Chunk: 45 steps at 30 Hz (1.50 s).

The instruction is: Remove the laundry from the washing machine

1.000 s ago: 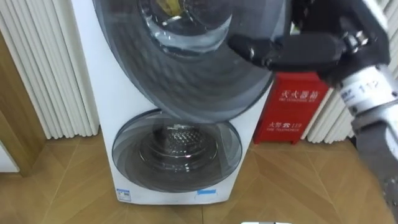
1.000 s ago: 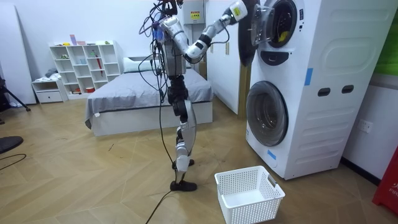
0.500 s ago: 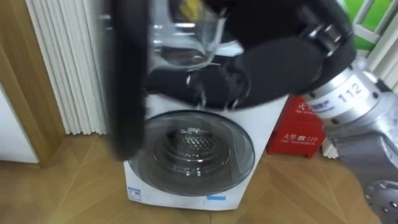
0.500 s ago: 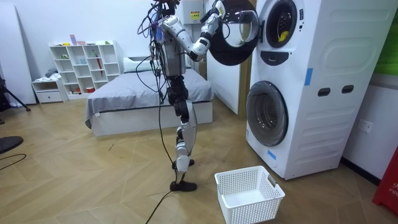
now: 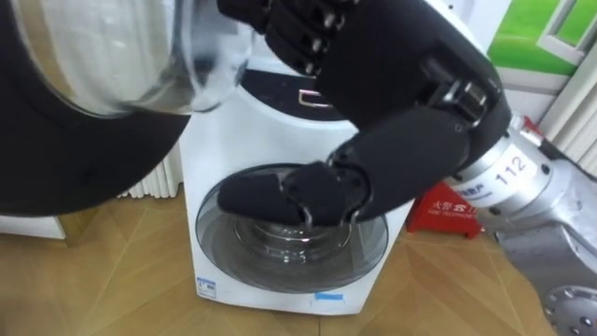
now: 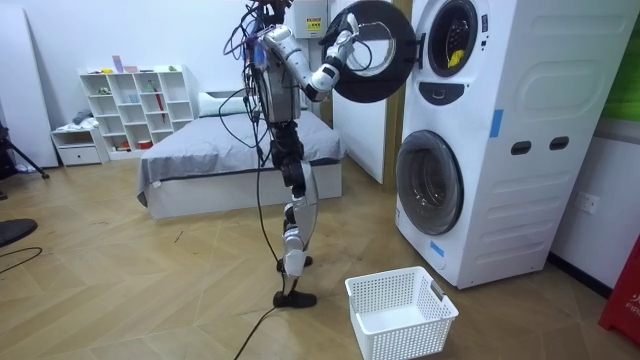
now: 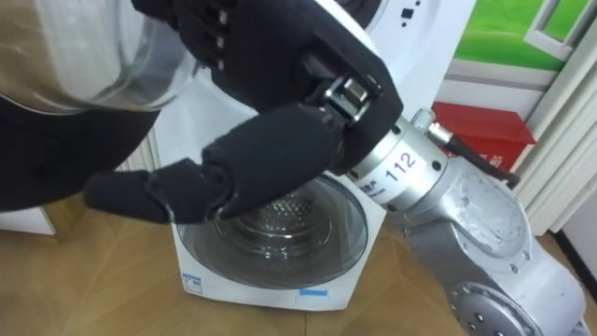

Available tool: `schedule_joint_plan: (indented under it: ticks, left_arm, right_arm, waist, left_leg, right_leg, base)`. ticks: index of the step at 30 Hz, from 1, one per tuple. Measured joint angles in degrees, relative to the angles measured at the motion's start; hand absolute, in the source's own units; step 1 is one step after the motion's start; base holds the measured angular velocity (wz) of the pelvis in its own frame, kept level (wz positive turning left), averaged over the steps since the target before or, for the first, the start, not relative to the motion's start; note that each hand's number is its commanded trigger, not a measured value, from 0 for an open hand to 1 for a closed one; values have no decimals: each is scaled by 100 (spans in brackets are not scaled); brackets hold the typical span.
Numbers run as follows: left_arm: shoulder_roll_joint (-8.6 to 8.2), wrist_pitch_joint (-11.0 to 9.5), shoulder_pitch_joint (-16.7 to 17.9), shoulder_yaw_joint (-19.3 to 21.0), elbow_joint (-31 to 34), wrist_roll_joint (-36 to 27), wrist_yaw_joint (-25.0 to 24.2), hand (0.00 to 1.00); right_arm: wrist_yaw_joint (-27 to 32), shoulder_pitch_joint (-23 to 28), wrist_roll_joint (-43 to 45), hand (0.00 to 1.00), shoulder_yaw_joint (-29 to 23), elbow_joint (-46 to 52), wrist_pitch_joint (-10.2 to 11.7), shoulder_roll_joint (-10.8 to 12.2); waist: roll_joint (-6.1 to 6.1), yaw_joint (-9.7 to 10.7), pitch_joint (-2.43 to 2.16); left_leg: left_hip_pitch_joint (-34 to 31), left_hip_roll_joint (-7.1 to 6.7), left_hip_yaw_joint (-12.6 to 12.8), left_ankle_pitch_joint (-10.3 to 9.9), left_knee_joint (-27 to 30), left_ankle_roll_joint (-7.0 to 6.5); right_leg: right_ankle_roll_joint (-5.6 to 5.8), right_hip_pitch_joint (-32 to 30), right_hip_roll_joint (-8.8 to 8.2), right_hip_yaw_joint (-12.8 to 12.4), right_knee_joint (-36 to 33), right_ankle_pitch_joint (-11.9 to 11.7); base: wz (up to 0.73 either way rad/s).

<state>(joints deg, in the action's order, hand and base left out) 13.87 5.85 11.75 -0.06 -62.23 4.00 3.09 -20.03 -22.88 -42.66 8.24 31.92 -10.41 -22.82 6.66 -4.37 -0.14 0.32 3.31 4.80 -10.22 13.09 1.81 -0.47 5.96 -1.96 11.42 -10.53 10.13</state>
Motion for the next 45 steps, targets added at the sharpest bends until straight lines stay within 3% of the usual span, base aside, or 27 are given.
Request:
schedule_joint_plan:
  ticks: [8,11,13,17,23,31,39,45]
  left_arm:
    - [-80,1,127,222,31,61,0,0]
    - [-130,-1,185,216,34,46,0,0]
    - [-140,-5,188,212,32,10,0,0]
    - [-155,-4,170,212,31,8,0,0]
    - [-158,-3,131,215,34,55,0,0]
    - [-181,-5,105,211,35,141,-1,0]
    - [-183,9,149,204,37,180,-1,0]
    - [-180,14,104,211,38,113,0,0]
  right_arm:
    - [165,219,264,0,-109,-32,43,-24]
    - [193,260,274,0,-259,-266,207,-27]
    - [227,515,320,0,-328,-474,353,3]
    - [364,942,700,0,-332,-718,334,55]
    - [670,947,903,0,-333,-809,338,82]
    - [1180,906,1152,0,-330,-893,344,243]
    - [1528,638,1226,0,-328,-895,365,243]
    - [1566,547,1404,0,-329,-1383,458,267]
  waist:
    - [-21,-56,15]
    - [-82,-32,57]
    - [-106,-37,62]
    - [-157,6,72]
    - [-209,-30,55]
    - [-232,-97,72]
    - [-223,-161,60]
    - [-263,-244,89]
  left_leg:
    - [6,-1,-12,-1,1,1]
    - [8,0,-22,-21,49,-2]
    - [32,-1,-33,-34,66,-5]
    - [-127,1,-46,-59,192,-9]
    - [-141,-12,-46,-94,255,-42]
    - [-59,-18,-131,-121,244,-29]
    - [-177,-16,-243,-127,366,-13]
    - [-348,45,-334,-335,851,-9]
  right_leg:
    - [0,16,0,28,0,0]
    - [1,62,-1,41,9,0]
    - [1,118,-1,64,32,0]
    - [11,45,0,85,67,5]
    - [84,55,-13,34,54,17]
    - [137,177,-7,83,66,45]
    - [135,135,17,136,65,45]
    - [39,75,57,79,-243,197]
  base:
    - [0]
    - [3]
    - [4]
    - [1]
    - [0]
    - [3]
    - [7]
    - [8]
